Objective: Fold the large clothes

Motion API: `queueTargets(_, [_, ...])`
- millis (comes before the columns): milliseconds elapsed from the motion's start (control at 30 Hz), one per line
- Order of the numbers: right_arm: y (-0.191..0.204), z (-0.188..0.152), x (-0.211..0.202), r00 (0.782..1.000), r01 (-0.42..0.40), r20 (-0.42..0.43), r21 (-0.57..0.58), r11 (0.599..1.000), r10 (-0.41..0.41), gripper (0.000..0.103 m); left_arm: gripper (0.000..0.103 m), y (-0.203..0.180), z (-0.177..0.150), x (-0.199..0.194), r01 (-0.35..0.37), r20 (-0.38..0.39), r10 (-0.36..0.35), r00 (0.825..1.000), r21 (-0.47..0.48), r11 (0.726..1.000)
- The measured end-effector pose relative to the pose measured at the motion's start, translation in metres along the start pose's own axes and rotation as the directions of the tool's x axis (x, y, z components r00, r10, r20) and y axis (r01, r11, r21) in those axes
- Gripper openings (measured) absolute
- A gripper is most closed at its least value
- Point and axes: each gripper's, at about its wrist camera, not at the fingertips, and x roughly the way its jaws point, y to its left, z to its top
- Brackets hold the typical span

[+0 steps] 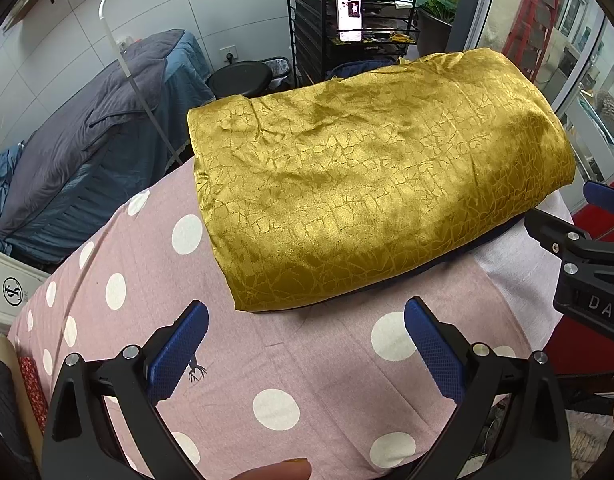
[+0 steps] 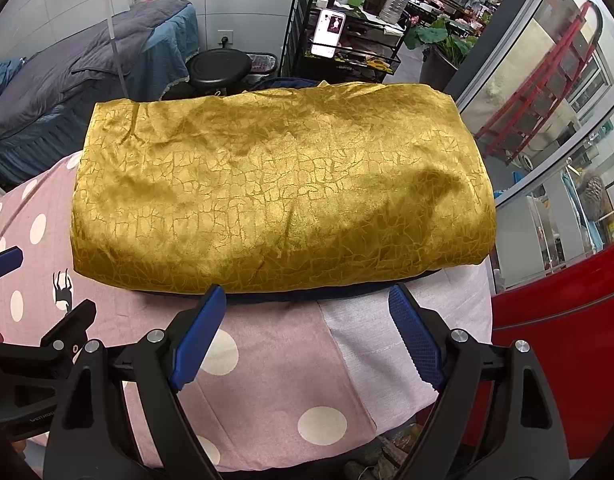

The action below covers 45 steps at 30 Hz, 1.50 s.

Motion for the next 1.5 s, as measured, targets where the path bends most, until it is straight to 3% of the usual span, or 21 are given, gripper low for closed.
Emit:
queueTargets(567, [0.0001, 0.0002, 0.0009, 1.0, -0.001, -0.001, -0.003, 1.0, 0.001, 0.083, 0.097, -0.0009, 0.001, 0.0018, 0.003, -0.002, -0.003, 1.0, -0.005, 1.0])
queueTargets(833, [0.0004, -0.0012, 0.0031, 1.0, 0.001, -0.002, -0.008, 1.0, -0.001, 0.083, 0.097, -0.0012, -0.0008, -0.0039, 0.011, 0.05, -0.01, 0.999, -0.009, 1.0])
queueTargets(1500, [-0.001, -0.0003, 0.0037, 1.0, -0.01, -0.001, -0.012, 1.0, 0.01, 0.083, 0.097, -0.0061, -0.0027, -0.0034, 0.005, 0.019, -0.005, 1.0, 0.008, 1.0])
